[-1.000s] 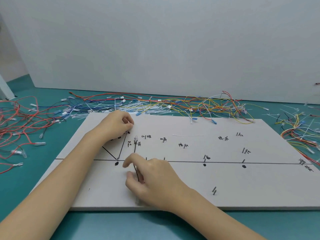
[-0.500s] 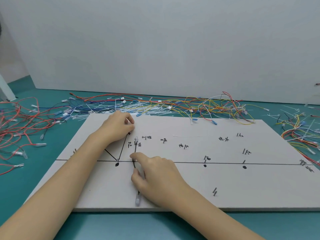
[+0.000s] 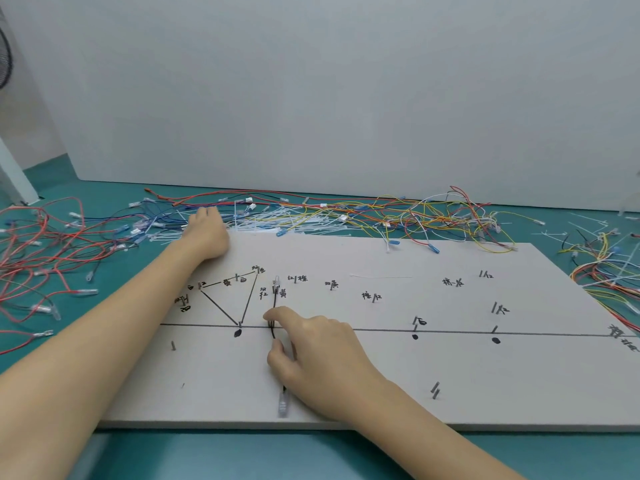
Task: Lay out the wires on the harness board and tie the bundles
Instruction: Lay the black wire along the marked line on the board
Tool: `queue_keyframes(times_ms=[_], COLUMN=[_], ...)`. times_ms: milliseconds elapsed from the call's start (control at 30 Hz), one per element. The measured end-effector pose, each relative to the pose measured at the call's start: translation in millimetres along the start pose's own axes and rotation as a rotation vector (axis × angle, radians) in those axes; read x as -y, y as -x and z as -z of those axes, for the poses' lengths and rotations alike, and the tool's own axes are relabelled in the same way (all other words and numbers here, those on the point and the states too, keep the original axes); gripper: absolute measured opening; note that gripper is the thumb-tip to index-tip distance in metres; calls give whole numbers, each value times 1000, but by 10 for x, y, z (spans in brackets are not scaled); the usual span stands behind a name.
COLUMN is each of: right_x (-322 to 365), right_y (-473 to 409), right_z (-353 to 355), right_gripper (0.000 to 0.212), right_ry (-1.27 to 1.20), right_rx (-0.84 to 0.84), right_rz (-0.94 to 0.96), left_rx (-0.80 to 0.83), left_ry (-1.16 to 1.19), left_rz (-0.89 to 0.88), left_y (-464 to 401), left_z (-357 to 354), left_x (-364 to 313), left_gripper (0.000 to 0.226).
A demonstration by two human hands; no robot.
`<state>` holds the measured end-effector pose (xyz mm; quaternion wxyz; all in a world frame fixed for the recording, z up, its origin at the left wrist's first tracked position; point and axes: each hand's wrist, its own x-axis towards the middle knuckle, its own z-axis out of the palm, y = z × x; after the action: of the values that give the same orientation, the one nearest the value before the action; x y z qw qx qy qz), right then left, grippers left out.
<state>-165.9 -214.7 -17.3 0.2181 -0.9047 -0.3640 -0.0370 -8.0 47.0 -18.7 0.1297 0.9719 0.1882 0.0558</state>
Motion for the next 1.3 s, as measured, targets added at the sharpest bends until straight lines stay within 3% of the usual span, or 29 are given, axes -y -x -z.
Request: queue_keyframes(times_ms=[400,800,1100,1300], right_x=[-17,-23,-26,-32], right_y=[5,-1,-4,-6], right_z=[-11,-7,-20,-25], right_gripper=[36,37,37,37], right_ry=[-27,-36,-40,-37], right_rx=[-9,-12,-25,-25], right_rz=[4,6,1,0], left_rx=[10,-120,-269,-340], left_ry=[-40,0,206,220], left_rz=[63,-48,-120,-128], left_y=[-167,-147,-130,-78], left_z=[-56,-103,-130,-126], left_x=[184,201,190,163], left_gripper=[42,42,63,72])
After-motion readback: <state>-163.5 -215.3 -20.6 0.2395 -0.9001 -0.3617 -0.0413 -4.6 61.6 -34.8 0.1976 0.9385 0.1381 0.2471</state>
